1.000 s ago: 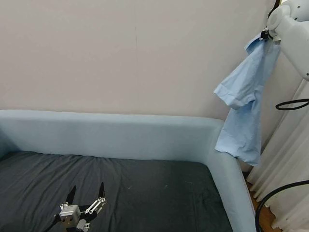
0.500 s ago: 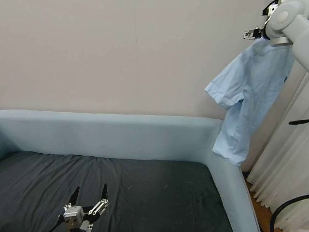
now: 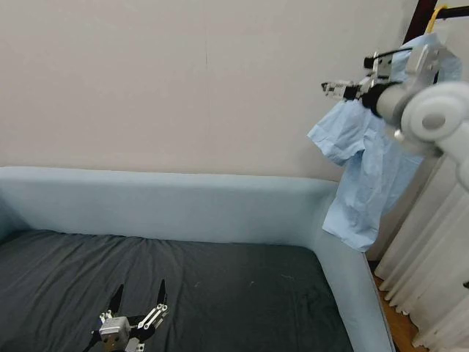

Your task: Pick up the clothes from the sofa and hang them on the clothes hanger.

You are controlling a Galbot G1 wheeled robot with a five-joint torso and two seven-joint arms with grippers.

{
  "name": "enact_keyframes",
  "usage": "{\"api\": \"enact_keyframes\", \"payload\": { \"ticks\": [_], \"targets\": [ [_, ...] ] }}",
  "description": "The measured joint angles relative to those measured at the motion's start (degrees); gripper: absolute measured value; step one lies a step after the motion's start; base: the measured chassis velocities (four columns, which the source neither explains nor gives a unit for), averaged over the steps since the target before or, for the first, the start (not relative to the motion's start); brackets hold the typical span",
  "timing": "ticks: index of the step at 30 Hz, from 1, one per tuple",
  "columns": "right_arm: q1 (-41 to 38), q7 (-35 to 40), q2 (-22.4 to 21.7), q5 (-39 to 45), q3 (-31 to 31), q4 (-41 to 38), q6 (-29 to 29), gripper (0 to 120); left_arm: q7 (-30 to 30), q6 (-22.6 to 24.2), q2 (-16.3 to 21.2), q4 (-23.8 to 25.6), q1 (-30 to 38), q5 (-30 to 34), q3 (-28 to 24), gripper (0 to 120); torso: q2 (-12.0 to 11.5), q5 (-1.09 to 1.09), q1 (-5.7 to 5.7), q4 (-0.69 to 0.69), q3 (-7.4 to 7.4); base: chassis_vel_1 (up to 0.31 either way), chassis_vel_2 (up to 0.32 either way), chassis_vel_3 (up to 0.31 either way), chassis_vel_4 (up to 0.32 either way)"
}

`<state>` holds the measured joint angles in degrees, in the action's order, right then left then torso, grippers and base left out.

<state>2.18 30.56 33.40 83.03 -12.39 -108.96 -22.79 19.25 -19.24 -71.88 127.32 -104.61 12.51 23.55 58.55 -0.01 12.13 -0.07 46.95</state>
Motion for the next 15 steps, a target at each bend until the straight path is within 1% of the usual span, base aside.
{"api": "enact_keyframes", "payload": {
  "ticks": [1, 3, 4, 5, 6, 7, 8, 9, 10, 11, 12, 13, 14, 15],
  "targets": [
    [3.3, -0.5, -0.4, -1.2, 1.1, -1.1, 0.9, 100, -0.1, -0.2, -0.1, -0.2, 0.0, 0.0, 0.0, 100, 0.0, 0.0, 0.0, 0.0, 0.01, 0.0, 0.0, 0.0, 0.0],
    [11.1, -1.5, -0.8, -4.9, 5.6, -3.2, 2.3, 100, -0.4, -0.4, -0.3, -0.5, 0.2, 0.0, 0.1, 100, 0.0, -0.01, 0.0, 0.0, 0.0, 0.0, 0.0, 0.0, 0.0],
    [11.1, -1.5, -0.8, -4.9, 5.6, -3.2, 2.3, 100, -0.4, -0.4, -0.3, -0.5, 0.2, 0.0, 0.1, 100, 0.0, -0.01, 0.0, 0.0, 0.0, 0.0, 0.0, 0.0, 0.0],
    [13.3, -1.8, -0.9, -5.9, 6.9, -3.7, 2.6, 100, -0.4, -0.5, -0.3, -0.6, 0.2, 0.0, 0.1, 100, 0.0, -0.03, 0.01, 0.0, 0.0, 0.0, 0.0, 0.0, 0.0],
    [17.2, -2.2, -1.0, -7.8, 9.3, -4.5, 3.0, 100, -0.6, -0.6, -0.4, -0.8, 0.2, 0.0, 0.1, 100, 0.0, -0.04, 0.0, 0.01, 0.0, 0.0, 0.0, 0.0, 0.0],
    [23.4, -3.0, -1.0, -11.5, 12.6, -5.8, 3.8, 100, -0.7, -0.8, -0.5, -1.0, 0.2, -0.1, 0.1, 100, 0.0, -0.01, 0.0, 0.0, 0.0, 0.0, 0.0, 0.0, 0.0],
    [23.4, -3.0, -1.0, -11.5, 12.6, -5.8, 3.8, 100, -0.7, -0.8, -0.5, -1.0, 0.2, -0.1, 0.1, 100, 0.0, -0.01, 0.0, 0.0, 0.0, 0.0, 0.0, 0.0, 0.0],
    [26.5, -3.5, -1.1, -13.8, 14.4, -6.4, 4.3, 100, -0.8, -0.9, -0.6, -1.1, 0.2, -0.2, 0.1, 100, 0.0, 0.0, 0.0, 0.0, 0.0, 0.0, 0.0, 0.0, 0.0],
    [26.5, -3.5, -1.1, -13.8, 14.4, -6.4, 4.3, 100, -0.8, -0.9, -0.6, -1.1, 0.2, -0.2, 0.1, 100, 0.0, 0.0, 0.0, 0.0, 0.0, 0.0, 0.0, 0.0, 0.0],
    [35.1, -4.8, -0.9, -19.4, 18.9, -8.5, 6.4, 100, -0.9, -1.2, -0.8, -1.4, 0.1, -0.6, 0.0, 100, 0.0, -0.02, 0.0, -0.02, 0.0, 0.0, 0.0, 0.0, 0.0],
    [54.8, -8.3, 3.8, -33.5, 30.6, -11.7, 9.7, 100, -1.0, -2.1, -1.5, -2.2, 0.0, -2.0, -0.1, 100, 0.0, 0.0, 0.0, 0.03, 0.0, 0.0, 0.0, 0.0, 0.0],
    [64.5, -10.8, 7.8, -41.6, 37.1, -13.4, 11.8, 100, -1.0, -2.4, -1.9, -2.4, -0.1, -2.3, -0.1, 100, 0.0, -0.04, 0.0, 0.0, -0.01, 0.0, 0.0, 0.0, 0.0],
    [64.5, -10.8, 7.8, -41.6, 37.1, -13.4, 11.8, 100, -1.0, -2.4, -1.9, -2.4, -0.1, -2.3, -0.1, 100, 0.0, -0.04, 0.0, 0.0, -0.01, 0.0, 0.0, 0.0, 0.0],
    [70.0, -12.6, 10.4, -45.7, 39.8, -14.2, 13.3, 100, -0.9, -2.5, -1.9, -2.5, -0.1, -2.4, 0.0, 100, 0.0, -0.02, 0.0, -0.02, -0.01, 0.0, 0.0, 0.0, 0.0]
  ]
}}
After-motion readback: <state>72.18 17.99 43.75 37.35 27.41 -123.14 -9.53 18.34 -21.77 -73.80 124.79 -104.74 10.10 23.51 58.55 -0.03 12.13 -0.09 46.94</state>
